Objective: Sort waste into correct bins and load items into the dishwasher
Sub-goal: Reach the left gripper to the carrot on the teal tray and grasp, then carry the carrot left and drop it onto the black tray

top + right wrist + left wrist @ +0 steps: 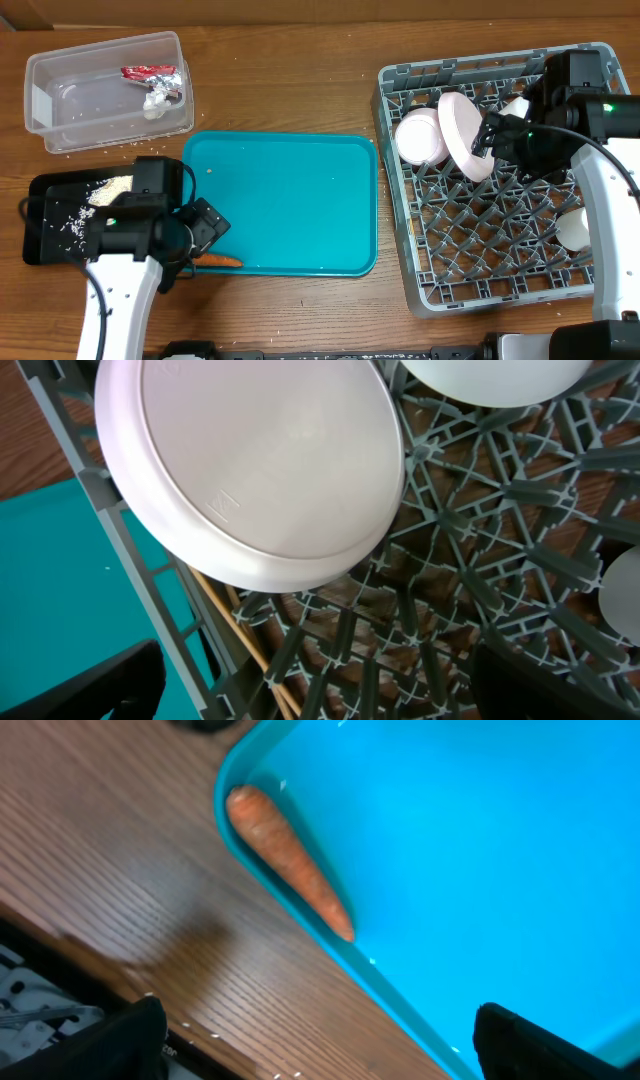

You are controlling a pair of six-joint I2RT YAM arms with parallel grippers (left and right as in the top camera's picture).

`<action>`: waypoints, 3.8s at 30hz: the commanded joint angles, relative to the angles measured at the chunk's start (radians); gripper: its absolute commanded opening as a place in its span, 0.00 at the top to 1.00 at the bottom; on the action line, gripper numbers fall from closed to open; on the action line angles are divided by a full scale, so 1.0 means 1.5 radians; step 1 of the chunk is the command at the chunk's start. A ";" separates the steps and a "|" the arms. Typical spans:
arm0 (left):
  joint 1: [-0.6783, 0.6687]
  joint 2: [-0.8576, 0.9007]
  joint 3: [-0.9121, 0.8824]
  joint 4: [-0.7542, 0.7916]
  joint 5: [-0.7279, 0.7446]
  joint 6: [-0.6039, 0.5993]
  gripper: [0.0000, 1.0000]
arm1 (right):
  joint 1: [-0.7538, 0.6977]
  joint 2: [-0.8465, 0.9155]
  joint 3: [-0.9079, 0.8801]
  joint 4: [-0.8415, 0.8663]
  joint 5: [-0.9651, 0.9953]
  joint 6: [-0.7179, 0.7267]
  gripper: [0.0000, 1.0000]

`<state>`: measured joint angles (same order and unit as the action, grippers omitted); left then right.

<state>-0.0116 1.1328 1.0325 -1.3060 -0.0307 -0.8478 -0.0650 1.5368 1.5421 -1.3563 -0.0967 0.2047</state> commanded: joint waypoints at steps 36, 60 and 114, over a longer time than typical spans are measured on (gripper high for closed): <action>-0.001 0.296 -0.148 0.333 -0.015 -0.078 0.02 | -0.001 -0.020 0.009 -0.004 -0.011 -0.008 0.00; -0.001 0.301 -0.152 0.353 -0.039 -0.078 0.68 | -0.001 -0.020 0.009 -0.005 -0.011 -0.008 0.00; 0.349 0.461 0.089 0.366 -0.169 0.075 0.86 | -0.001 -0.020 0.009 0.000 -0.004 -0.015 0.00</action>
<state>0.5068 1.8179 1.1694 -0.7620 -0.2760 -0.7509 -0.0650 1.5360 1.5421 -1.3617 -0.1040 0.1856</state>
